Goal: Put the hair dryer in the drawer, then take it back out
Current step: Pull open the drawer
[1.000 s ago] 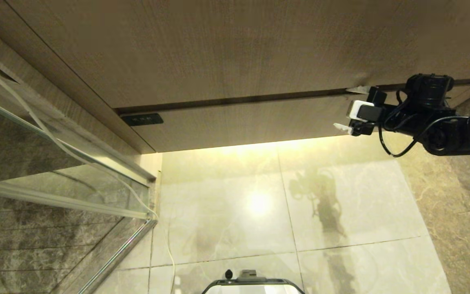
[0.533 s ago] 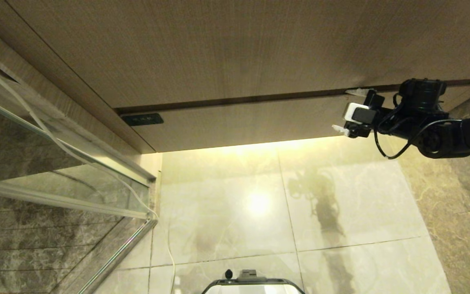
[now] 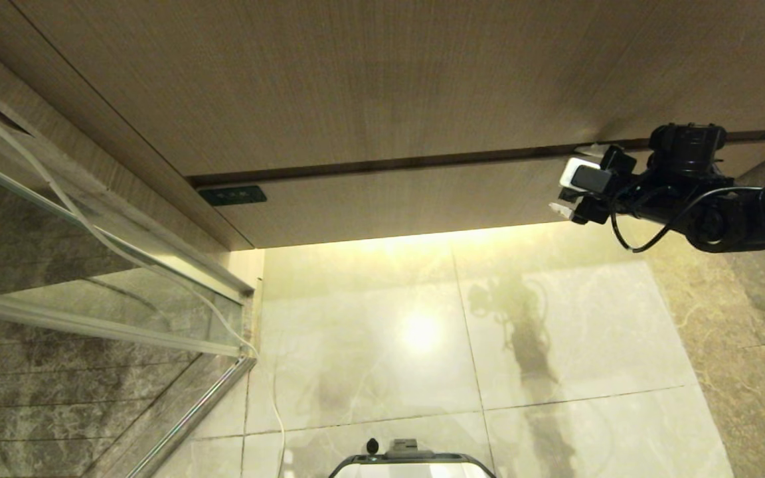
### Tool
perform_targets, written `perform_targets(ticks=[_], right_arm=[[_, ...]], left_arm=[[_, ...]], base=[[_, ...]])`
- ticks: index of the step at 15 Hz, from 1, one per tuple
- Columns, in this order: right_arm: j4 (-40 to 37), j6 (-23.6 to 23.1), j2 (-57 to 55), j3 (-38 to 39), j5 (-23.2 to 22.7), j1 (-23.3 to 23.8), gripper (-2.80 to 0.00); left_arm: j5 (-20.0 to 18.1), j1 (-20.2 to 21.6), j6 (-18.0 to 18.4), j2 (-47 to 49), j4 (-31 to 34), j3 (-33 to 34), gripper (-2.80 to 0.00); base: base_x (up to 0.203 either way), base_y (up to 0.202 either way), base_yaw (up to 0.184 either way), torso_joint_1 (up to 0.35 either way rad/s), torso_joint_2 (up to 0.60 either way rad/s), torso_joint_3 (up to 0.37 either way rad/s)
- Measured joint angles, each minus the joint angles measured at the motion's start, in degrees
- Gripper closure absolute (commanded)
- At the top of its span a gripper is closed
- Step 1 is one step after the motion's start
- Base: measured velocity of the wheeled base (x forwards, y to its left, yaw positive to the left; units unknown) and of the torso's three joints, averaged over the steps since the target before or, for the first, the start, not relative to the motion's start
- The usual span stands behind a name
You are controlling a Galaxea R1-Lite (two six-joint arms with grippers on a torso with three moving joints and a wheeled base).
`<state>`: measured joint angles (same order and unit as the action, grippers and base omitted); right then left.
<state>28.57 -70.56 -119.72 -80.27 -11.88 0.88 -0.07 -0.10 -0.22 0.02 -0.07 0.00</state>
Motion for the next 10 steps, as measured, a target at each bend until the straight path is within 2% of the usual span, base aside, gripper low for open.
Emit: perform_targets(ticks=[10], right_arm=[[-4.9, 0.2, 2.9, 2.9, 0.1, 0.0, -2.8]], left_arm=[[0.0, 0.0, 0.0, 0.0, 0.0, 0.0, 0.0]], base=[[0.0, 0.0, 0.0, 0.0, 0.0, 0.0]])
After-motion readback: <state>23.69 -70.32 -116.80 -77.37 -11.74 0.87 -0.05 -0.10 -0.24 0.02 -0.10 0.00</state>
